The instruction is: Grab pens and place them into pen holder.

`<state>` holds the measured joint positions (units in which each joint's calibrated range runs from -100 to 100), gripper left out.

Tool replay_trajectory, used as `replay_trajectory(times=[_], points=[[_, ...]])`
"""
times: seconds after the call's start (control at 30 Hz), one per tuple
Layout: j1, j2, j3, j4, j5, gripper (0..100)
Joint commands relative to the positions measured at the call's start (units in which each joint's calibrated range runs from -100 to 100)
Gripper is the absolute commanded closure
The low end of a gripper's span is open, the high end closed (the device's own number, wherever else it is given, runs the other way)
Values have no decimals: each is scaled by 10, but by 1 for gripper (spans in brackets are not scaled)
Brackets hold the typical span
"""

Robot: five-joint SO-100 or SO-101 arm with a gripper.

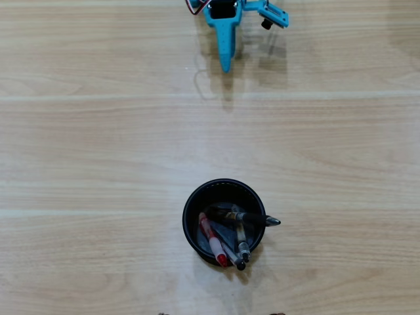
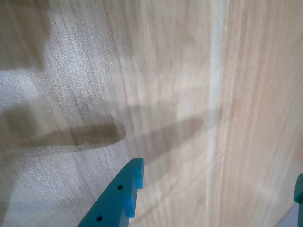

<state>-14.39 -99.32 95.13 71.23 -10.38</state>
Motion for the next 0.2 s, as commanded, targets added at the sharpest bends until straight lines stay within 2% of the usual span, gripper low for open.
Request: replay_trajectory(times=[0.0,0.17], points=[[4,-3,-21,32,3,66],[4,-3,-21,32,3,66]])
